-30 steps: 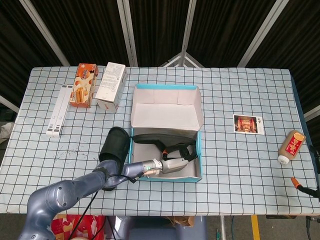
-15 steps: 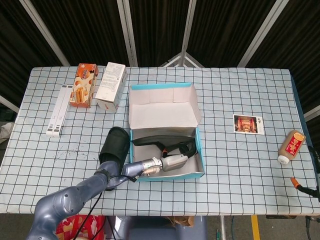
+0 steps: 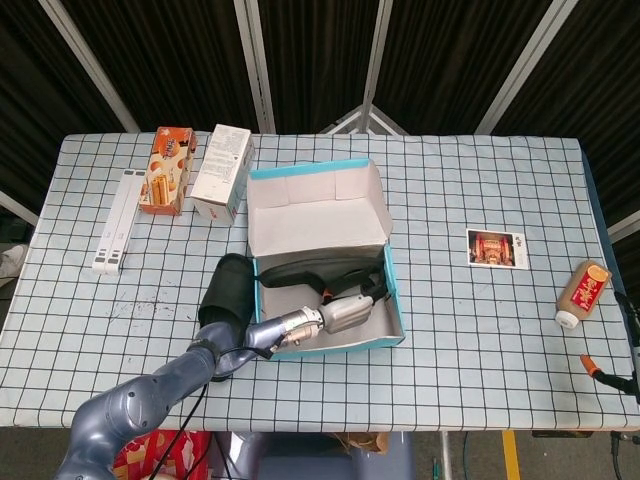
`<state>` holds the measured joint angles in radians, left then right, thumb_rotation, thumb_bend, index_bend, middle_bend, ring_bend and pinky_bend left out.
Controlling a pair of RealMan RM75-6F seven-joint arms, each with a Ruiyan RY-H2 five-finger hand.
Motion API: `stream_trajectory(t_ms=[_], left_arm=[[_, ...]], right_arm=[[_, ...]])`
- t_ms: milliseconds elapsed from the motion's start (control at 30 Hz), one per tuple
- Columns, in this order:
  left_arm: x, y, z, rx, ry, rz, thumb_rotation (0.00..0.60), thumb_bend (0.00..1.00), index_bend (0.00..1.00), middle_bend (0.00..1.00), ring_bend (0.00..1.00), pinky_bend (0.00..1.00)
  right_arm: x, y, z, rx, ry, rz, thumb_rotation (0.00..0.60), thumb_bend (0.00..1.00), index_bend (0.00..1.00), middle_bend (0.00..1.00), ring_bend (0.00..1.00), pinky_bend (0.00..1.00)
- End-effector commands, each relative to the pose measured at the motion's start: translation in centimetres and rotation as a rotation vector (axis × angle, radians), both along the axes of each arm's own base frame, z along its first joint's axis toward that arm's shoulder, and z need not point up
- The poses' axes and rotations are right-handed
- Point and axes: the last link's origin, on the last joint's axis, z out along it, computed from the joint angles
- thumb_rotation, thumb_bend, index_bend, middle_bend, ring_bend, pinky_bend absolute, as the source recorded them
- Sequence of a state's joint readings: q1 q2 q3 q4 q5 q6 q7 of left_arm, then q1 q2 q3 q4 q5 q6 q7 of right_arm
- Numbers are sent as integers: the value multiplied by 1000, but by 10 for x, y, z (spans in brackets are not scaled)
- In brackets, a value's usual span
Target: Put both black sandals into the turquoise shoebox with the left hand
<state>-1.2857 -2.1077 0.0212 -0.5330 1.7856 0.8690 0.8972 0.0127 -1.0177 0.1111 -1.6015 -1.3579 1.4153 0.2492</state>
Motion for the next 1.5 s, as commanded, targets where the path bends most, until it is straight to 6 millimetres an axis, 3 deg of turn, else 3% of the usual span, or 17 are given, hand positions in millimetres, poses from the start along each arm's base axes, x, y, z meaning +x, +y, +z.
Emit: stream_trajectory(t_ms=[33, 300, 600, 900, 1200, 1300, 1500], left_arm=[[0, 1, 5, 10, -11, -9, 600, 366, 254, 351, 143, 199], [3, 1, 15, 12, -42, -5, 600, 305, 135, 166, 122, 198], [13, -1, 25, 4, -83, -13, 600, 274, 90, 83, 56, 197], [22, -8, 47, 8, -92, -55, 600, 274, 82, 75, 50, 197], [32, -25, 84, 17, -101, -93, 600, 274, 74, 75, 47, 197], [34, -32, 102, 11, -128, -107, 600, 274, 74, 137, 53, 198], [15, -35, 131, 8, -126, -65, 600, 274, 94, 184, 85, 209]], right_arm=[[0, 0, 0, 1, 0, 1, 600, 234, 106, 165, 201, 227], [1, -1, -3, 15, -1, -2, 600, 233, 106, 165, 201, 227], [-1, -2, -2, 14, -5, -13, 600, 233, 106, 166, 201, 227], [0, -2, -2, 13, -7, -13, 600, 233, 106, 165, 201, 228], [3, -1, -3, 15, -6, -6, 600, 234, 106, 165, 202, 227], [3, -1, -2, 10, -7, -6, 600, 234, 106, 165, 201, 227], [2, -1, -1, 5, -14, -12, 600, 234, 106, 165, 201, 227]])
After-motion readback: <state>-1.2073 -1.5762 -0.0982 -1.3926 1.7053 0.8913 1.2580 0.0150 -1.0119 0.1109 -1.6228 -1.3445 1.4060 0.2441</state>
